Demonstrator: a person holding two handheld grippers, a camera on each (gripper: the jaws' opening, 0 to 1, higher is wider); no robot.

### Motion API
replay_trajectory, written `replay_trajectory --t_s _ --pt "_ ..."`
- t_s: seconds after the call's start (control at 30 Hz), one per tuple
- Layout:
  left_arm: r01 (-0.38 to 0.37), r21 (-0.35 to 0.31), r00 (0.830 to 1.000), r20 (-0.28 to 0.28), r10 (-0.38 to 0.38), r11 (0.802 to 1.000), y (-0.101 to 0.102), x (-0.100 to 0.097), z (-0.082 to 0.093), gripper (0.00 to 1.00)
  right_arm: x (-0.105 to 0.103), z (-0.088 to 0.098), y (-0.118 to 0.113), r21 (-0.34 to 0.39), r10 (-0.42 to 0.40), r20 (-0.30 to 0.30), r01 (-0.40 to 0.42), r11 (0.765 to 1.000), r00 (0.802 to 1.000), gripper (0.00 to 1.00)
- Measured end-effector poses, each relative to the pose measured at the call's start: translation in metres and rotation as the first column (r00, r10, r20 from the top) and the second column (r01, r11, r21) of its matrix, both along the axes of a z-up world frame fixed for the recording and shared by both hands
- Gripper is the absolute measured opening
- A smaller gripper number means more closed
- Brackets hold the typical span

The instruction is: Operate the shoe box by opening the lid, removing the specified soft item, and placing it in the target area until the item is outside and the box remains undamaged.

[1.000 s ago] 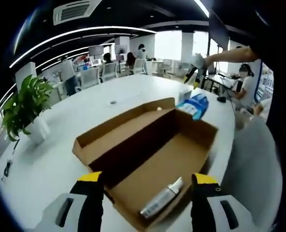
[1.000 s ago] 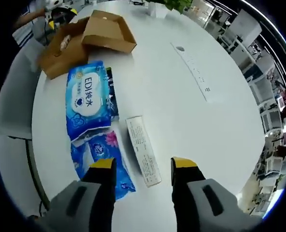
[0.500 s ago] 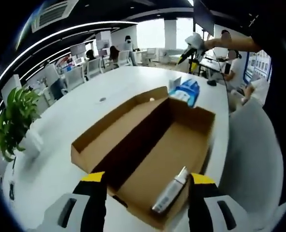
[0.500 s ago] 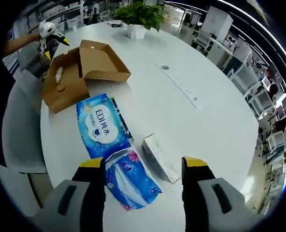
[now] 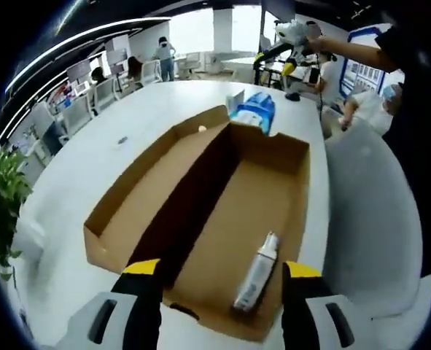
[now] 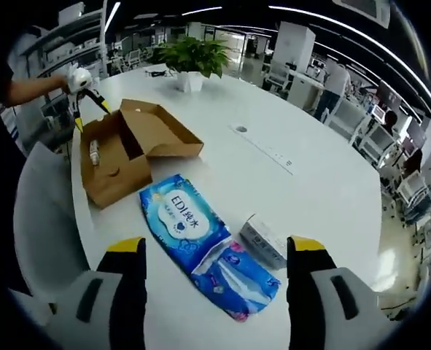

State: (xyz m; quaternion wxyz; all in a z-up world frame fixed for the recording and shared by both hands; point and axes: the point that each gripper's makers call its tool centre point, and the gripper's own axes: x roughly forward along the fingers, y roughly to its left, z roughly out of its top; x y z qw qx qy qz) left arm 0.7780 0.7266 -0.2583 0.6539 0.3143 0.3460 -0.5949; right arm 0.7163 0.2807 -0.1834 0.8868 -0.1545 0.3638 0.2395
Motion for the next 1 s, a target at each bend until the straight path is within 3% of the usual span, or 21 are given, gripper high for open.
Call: replay_trajectory --t_s 0.2,0.5,0.63,0.73,0.9,1.0 --pt "0.107 0.068 0.994 -0.005 -0.107 0.992 -0.006 0.001 -0.008 0.66 -0.022 0.008 0.025 0.053 -0.028 0.032 0.026 0.998 0.999 0.79" --pt "0.271 0.192 0.963 -0.043 -0.268 0.943 -0.009 -0.008 -0.024 0.65 -0.043 0.012 0.042 0.098 -0.065 0.054 0.059 0.993 0.996 0.83" --pt "0.333 0.233 0.942 -0.051 -0.33 0.914 -0.011 -0.011 -0.031 0.64 -0.05 0.011 0.05 0.098 -0.07 0.059 0.064 0.993 0.996 0.83" --pt "0.41 0.285 0.91 -0.064 -0.41 0.866 -0.007 -0.012 -0.041 0.62 -0.054 0.009 0.055 0.105 -0.077 0.055 0.07 0.992 0.996 0.83" --pt "0.47 0.326 0.881 -0.12 -0.457 0.82 -0.003 -0.02 -0.054 0.51 -0.059 0.005 0.058 0.128 -0.101 0.052 0.094 0.987 0.993 0.82" --pt "0.484 0.334 0.874 -0.13 -0.468 0.809 -0.004 -0.022 -0.058 0.5 -0.062 0.003 0.064 0.139 -0.104 0.051 0.097 0.986 0.993 0.82"
